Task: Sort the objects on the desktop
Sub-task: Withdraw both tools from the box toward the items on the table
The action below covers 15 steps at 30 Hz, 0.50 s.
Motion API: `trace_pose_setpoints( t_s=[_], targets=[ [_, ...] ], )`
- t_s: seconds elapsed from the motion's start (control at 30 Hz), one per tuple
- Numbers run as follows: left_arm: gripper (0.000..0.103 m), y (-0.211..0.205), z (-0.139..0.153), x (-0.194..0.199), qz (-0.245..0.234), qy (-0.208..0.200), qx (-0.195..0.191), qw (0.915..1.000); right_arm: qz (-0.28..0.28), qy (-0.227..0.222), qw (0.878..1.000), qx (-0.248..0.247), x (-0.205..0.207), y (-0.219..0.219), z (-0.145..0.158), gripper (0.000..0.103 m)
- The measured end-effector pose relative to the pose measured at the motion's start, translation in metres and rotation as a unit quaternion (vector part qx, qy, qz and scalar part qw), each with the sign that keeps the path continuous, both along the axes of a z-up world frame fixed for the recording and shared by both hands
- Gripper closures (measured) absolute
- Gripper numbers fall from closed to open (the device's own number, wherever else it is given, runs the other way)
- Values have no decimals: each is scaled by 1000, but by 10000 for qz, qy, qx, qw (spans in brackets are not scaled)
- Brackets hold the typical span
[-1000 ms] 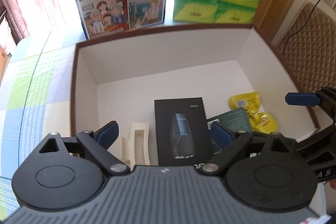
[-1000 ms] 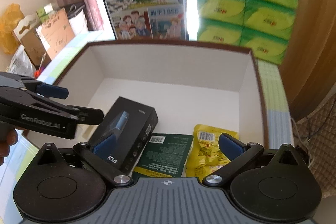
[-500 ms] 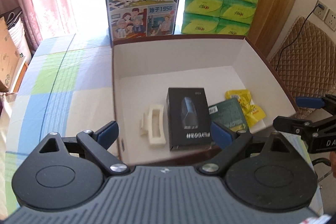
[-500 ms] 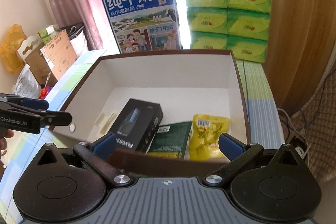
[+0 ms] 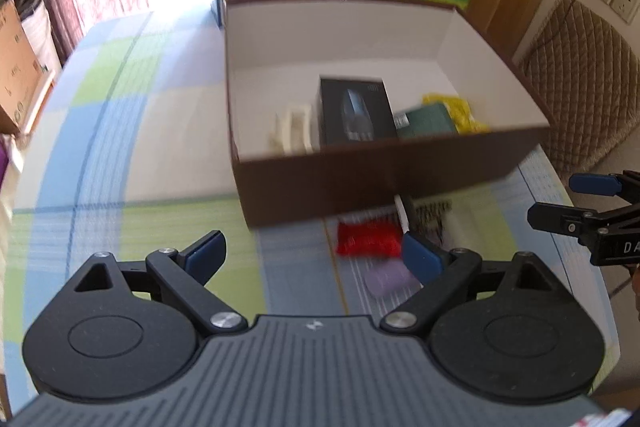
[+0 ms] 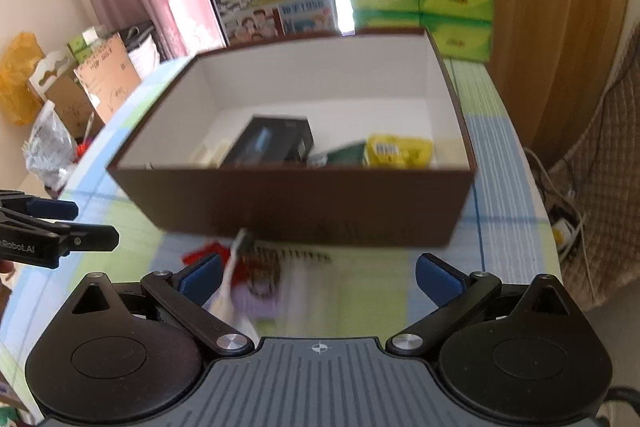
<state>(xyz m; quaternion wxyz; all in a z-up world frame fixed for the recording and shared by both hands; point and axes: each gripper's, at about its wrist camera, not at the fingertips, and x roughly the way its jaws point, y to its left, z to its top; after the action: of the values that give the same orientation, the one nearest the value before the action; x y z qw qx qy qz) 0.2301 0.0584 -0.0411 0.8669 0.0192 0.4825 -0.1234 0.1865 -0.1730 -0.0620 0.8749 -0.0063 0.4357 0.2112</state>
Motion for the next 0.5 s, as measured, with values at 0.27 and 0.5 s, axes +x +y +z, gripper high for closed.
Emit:
trace_pose_setpoints(
  t_s=[0.27, 0.5],
  targets=[
    [11, -28, -21, -20, -370, 276, 12, 9989, -115, 336, 9994, -61, -27, -12, -19, 11],
    [11, -47, -29, -27, -587, 345, 22, 9977, -171, 373, 9992, -30, -39, -18, -21, 18]
  ],
)
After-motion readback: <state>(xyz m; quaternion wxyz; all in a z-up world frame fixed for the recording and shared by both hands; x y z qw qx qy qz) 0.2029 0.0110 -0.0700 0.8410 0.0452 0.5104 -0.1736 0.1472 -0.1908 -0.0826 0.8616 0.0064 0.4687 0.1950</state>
